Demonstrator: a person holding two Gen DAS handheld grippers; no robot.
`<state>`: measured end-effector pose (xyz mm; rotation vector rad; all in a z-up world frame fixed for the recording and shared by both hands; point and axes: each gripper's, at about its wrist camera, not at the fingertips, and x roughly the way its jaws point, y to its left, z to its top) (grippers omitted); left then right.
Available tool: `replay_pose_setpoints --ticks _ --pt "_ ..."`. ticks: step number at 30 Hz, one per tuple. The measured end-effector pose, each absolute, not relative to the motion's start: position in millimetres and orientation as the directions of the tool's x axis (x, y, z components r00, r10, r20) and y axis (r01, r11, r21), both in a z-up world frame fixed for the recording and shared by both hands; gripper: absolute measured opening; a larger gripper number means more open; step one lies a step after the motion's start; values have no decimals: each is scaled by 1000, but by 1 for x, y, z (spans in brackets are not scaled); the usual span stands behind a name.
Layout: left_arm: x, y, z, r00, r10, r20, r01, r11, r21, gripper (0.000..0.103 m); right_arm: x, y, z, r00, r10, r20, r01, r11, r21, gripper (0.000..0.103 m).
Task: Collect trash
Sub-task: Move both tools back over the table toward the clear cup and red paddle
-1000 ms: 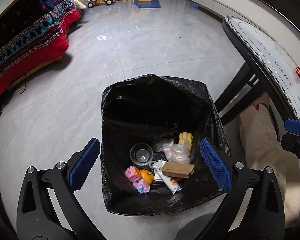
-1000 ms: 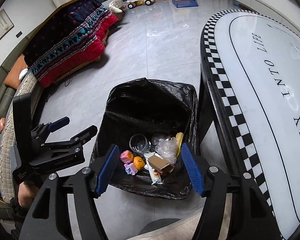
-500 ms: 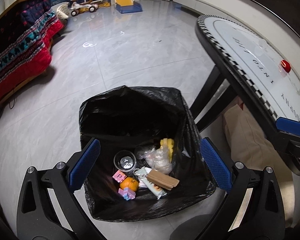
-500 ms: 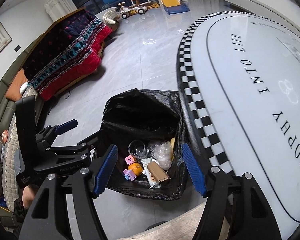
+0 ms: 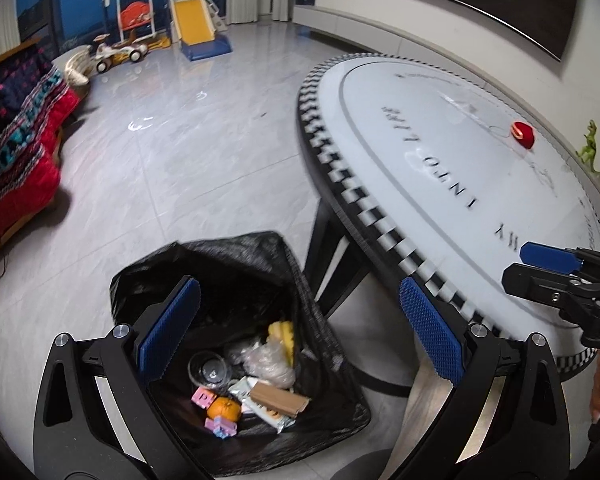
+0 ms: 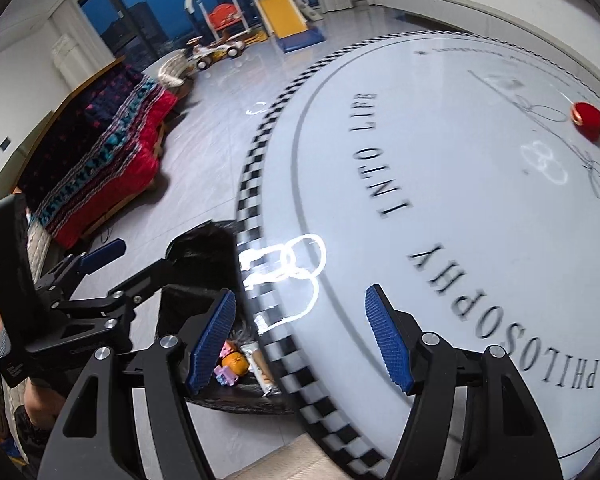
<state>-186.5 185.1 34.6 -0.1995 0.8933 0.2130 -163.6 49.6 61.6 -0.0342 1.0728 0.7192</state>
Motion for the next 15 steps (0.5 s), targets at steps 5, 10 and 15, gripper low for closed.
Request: replay_pose_setpoints --ticks 5,10,15 --pt "-153 161 48 628 69 -775 -205 976 -79 97 -137 17 62 309 498 -810 -486 815 315 69" --pt "-115 132 53 628 35 -777 -141 988 -69 97 -117 -13 61 337 474 -813 -434 845 313 72" --pt "-81 103 52 614 3 -789 -66 997 -48 97 -93 -43 59 361 443 -821 -374 875 308 72"
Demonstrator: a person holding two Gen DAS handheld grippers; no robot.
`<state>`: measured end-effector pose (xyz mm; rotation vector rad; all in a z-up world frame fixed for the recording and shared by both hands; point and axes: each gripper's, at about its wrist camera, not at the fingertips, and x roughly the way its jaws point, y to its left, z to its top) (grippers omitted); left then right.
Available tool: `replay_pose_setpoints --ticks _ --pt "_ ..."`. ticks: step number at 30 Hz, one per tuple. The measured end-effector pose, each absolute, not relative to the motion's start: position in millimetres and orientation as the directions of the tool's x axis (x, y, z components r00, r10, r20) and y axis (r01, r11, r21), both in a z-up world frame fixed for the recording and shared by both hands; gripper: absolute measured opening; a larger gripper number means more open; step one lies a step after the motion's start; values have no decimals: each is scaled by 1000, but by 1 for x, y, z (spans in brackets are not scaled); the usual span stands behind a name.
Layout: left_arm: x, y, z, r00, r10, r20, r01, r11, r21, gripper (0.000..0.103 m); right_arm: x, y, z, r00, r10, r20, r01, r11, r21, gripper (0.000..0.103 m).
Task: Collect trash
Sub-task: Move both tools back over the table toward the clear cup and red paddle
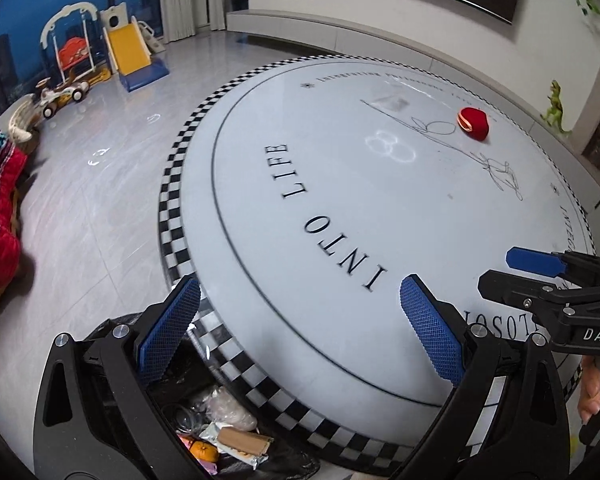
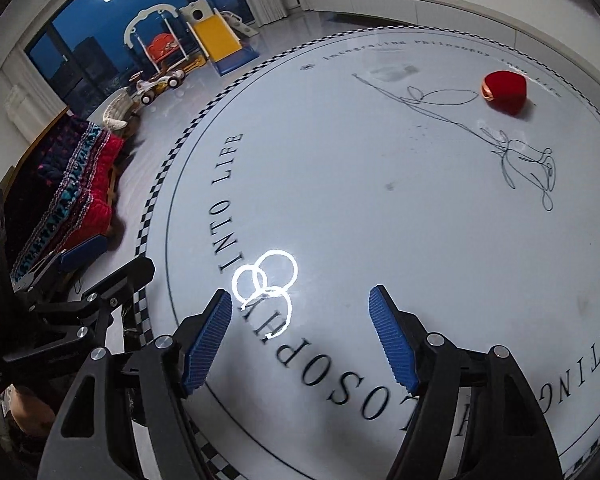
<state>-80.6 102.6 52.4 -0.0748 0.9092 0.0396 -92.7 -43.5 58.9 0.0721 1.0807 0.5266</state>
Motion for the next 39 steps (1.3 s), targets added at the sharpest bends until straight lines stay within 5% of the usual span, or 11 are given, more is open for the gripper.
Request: replay_pose_setpoints --ticks 26,39 --pt "105 27 31 529 -133 -838 132 989 -73 97 86 -133 47 429 233 -873 -96 973 212 72" --pt "174 24 28 510 -92 -855 155 988 -14 97 176 -150 37 390 148 -909 13 986 165 73"
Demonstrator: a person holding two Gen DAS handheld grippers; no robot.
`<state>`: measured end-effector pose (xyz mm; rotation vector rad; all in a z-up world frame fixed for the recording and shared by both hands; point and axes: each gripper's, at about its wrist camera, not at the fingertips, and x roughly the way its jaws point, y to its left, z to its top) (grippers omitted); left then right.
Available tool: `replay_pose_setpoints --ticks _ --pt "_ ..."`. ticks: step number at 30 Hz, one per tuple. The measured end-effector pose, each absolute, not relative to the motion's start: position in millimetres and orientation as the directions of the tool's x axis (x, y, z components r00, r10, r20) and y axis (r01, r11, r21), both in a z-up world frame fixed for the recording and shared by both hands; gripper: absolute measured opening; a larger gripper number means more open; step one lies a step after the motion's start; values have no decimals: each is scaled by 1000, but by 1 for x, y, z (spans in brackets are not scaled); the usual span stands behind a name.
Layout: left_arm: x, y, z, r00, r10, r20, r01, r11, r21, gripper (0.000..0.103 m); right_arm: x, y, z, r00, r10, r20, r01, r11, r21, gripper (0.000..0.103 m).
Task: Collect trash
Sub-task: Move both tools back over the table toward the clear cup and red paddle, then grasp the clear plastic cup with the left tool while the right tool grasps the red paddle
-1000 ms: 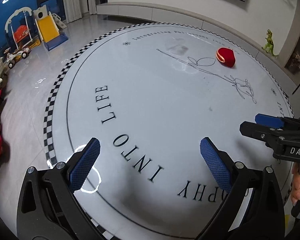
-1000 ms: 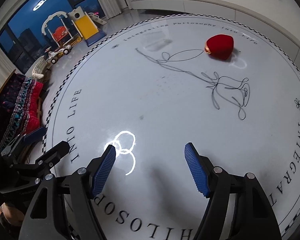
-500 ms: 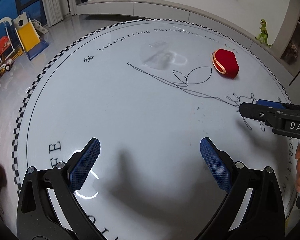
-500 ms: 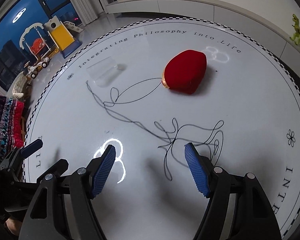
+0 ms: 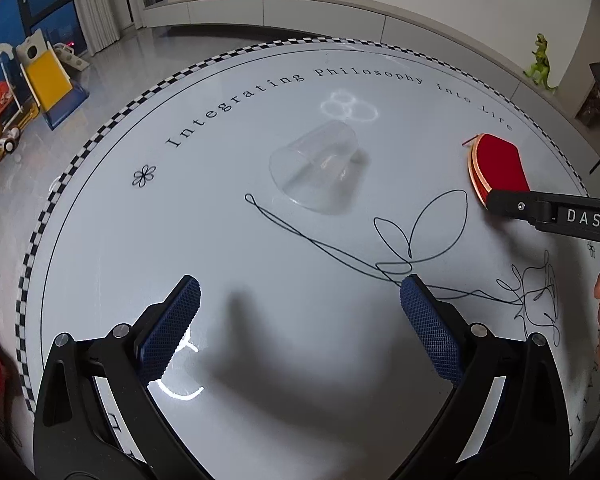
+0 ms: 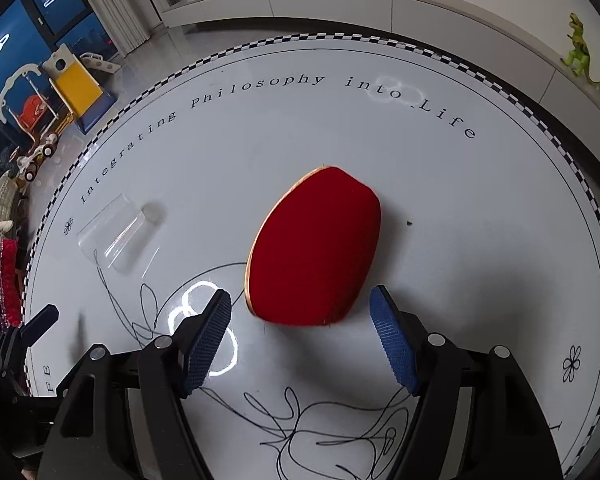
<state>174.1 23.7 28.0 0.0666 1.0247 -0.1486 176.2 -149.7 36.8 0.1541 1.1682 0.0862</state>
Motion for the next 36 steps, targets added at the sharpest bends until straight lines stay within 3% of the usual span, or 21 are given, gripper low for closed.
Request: replay_pose_setpoints --ticks 10,12,13,22,24,26,28,36 --pt "220 22 22 503 -55 -863 203 978 56 97 206 -145 30 359 122 -925 9 991 134 77" --pt "229 19 19 497 -60 -866 216 975 56 97 208 -141 29 360 95 -928 -9 995 98 72" --pt "233 18 18 494 -67 -867 225 973 53 97 208 -140 30 368 73 -927 -15 997 73 64" --pt "250 7 16 500 -91 -861 269 962 55 97 208 -141 32 388 90 -917 -40 996 81 62" --pt "249 3 17 505 -93 -858 278 959 59 84 208 -141 32 389 89 -917 -43 996 79 62" --pt "246 1 18 501 -117 -857 289 957 38 59 207 -141 32 387 92 -918 -40 996 84 62" --pt "244 -4 19 505 -119 -855 296 954 42 50 205 -142 32 385 94 -918 -39 996 85 62" --pt "219 -14 22 514 -129 -848 304 952 40 50 186 -151 36 379 129 -916 -29 991 128 61"
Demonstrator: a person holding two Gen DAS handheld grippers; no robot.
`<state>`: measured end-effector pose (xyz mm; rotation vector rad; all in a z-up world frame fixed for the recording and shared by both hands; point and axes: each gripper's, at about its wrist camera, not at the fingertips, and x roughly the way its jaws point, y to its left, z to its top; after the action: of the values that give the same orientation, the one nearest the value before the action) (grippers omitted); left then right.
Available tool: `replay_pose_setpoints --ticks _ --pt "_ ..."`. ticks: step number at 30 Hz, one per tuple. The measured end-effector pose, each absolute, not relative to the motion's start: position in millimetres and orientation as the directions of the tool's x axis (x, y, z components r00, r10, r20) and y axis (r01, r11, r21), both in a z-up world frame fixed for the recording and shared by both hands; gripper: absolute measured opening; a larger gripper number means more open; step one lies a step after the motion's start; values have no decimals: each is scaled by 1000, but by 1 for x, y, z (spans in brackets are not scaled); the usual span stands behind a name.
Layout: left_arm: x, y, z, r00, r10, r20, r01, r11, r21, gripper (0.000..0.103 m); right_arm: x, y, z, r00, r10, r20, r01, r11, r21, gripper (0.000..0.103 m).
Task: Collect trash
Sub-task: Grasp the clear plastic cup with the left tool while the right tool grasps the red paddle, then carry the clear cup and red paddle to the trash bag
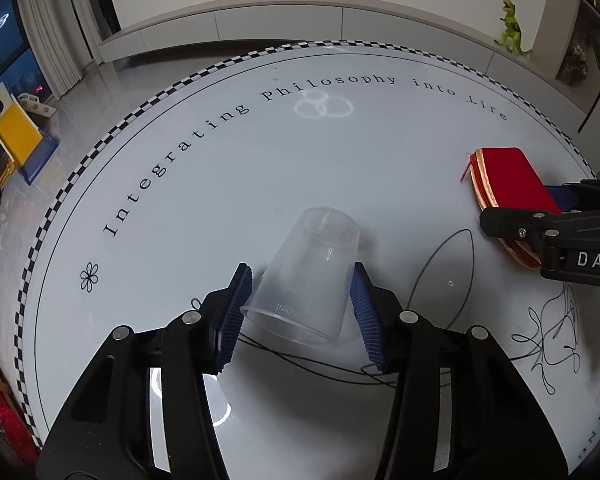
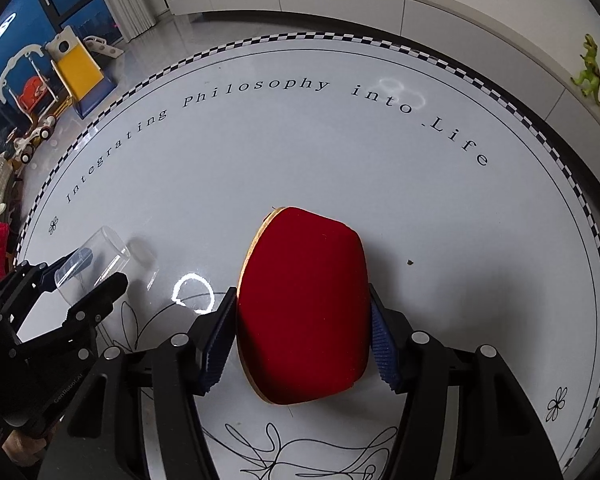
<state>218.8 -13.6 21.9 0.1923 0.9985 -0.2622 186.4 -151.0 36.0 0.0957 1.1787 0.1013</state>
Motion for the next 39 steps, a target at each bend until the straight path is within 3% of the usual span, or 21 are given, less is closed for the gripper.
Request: replay_pose_setpoints --ticks 24,39 --pt "84 -4 64 562 -141 -815 288 957 33 50 56 -152 89 403 202 -893 -80 979 185 62" --pt "-39 42 71 614 -79 -786 189 981 48 50 -54 -94 103 400 301 -866 -229 947 223 62"
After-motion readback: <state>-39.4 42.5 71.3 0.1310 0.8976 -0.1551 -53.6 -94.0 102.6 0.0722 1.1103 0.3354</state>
